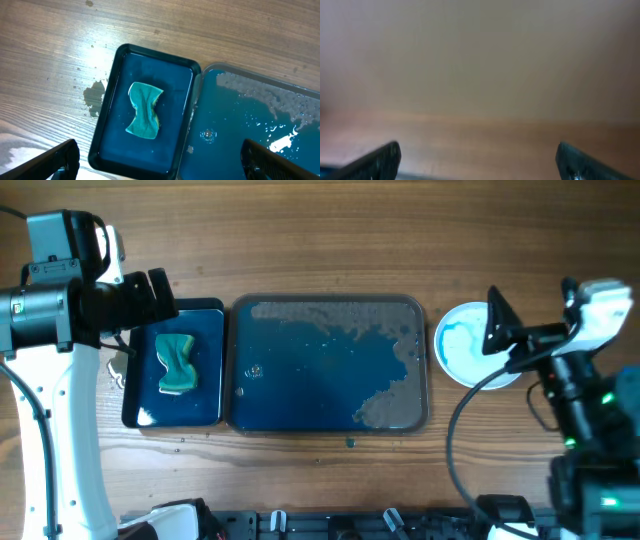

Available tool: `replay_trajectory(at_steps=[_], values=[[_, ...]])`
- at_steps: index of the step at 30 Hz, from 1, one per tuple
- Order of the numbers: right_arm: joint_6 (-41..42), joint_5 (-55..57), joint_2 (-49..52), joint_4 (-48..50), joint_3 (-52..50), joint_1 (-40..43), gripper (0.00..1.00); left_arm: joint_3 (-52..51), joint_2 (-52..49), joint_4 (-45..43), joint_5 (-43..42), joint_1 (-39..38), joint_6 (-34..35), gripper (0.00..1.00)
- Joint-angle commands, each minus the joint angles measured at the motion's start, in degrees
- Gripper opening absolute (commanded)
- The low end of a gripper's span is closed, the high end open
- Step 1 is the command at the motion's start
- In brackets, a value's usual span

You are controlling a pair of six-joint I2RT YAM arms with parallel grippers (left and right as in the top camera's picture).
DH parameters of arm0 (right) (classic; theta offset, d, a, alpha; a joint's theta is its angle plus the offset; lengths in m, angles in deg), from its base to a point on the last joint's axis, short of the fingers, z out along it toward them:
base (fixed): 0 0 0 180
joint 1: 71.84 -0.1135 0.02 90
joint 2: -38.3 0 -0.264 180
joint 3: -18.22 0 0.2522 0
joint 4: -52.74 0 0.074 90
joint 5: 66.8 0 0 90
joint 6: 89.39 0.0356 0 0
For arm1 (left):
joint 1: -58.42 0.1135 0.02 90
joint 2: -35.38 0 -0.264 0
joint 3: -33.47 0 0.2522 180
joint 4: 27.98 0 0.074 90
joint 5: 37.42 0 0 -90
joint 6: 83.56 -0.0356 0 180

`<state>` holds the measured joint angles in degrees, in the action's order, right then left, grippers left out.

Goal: Clean dirty plates on tray and stack at the side

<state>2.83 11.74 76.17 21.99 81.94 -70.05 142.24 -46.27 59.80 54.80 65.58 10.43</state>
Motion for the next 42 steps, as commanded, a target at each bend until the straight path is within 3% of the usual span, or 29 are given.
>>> replay_trajectory(at_steps=[1, 7, 20, 25, 42], values=[[-0.6, 0.5, -6.5, 9.7, -13.5, -0.3, 1.00, 0.1, 0.2, 0.0, -0.3, 0.0, 0.9, 1.00], [-1.0, 2.3, -19.8, 23.5, -33.7, -4.3, 1.00, 0.1, 0.2, 0.0, -0.3, 0.0, 0.9, 1.00], [0.9, 2.1, -37.7, 24.0, -49.0, -4.6, 1.00, 0.1, 0.2, 0.0, -0.3, 0.0, 0.9, 1.00], [2.7, 2.6, -37.7, 17.6, -49.7, -5.3, 1.00, 0.1, 0.2, 0.0, -0.3, 0.0, 0.9, 1.00], [2.7, 2.6, -37.7, 17.6, -49.7, -5.3, 1.00, 0.1, 0.2, 0.0, -0.3, 0.0, 0.9, 1.00]])
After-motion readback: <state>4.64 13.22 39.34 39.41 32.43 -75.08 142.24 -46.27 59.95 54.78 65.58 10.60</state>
